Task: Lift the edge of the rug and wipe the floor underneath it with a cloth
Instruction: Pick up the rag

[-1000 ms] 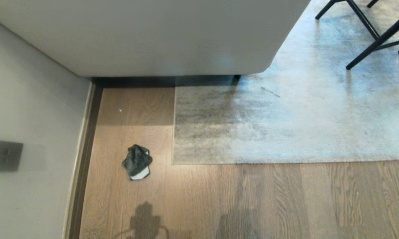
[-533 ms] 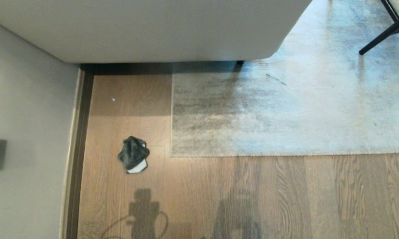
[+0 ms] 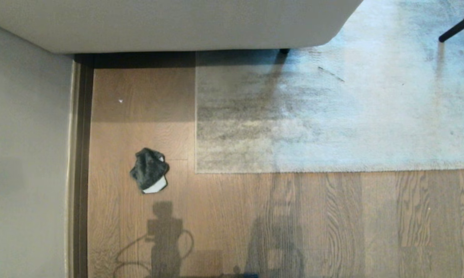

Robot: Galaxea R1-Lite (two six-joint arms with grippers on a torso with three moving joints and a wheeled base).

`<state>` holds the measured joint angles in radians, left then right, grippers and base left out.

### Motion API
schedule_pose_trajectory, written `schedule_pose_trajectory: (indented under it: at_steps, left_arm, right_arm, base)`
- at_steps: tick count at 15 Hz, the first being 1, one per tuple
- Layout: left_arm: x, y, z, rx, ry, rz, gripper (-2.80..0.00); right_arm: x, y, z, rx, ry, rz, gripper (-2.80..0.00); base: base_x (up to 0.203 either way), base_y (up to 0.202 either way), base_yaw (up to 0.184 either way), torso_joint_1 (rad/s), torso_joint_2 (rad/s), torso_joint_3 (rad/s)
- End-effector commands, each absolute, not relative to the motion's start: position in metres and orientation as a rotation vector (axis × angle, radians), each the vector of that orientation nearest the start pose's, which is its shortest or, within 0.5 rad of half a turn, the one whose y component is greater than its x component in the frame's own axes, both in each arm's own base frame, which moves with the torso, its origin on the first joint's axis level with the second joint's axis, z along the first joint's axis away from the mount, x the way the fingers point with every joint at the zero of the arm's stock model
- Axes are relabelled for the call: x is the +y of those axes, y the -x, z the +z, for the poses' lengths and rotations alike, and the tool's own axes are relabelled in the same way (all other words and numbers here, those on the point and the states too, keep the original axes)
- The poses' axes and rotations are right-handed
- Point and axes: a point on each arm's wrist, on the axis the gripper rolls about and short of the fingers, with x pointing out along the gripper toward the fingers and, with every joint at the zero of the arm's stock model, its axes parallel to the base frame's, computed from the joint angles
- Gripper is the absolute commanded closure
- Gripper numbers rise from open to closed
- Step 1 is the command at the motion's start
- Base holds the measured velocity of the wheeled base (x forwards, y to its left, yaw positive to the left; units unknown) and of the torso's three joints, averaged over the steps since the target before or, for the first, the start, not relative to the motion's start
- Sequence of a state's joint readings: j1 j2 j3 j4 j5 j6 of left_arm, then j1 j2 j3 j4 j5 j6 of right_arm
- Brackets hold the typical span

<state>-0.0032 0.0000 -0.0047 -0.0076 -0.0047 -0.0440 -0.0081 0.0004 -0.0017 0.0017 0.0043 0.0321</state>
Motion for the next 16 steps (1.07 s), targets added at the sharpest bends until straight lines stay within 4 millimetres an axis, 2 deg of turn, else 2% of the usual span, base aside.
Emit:
schedule_pose_trajectory:
  at_steps: [1,16]
  left_arm:
    - [-0.0001,0.0232,0.0774,-0.011,0.044,-0.009,0.0]
    - [-0.0001,0.023,0.0772,-0.011,0.04,-0.009,0.0]
  right_arm:
    - [0.0003,0.0228,0.0758,0.001,-0.032,-0.003,0.0]
    - [0.0003,0.0228,0.0757,0.002,-0.032,-0.005,0.0]
  base:
    - [0.0,0.0,0.0,-0.001,0.01,-0.194]
    - [0.0,0.0,0.0,0.003,0.0,-0.194]
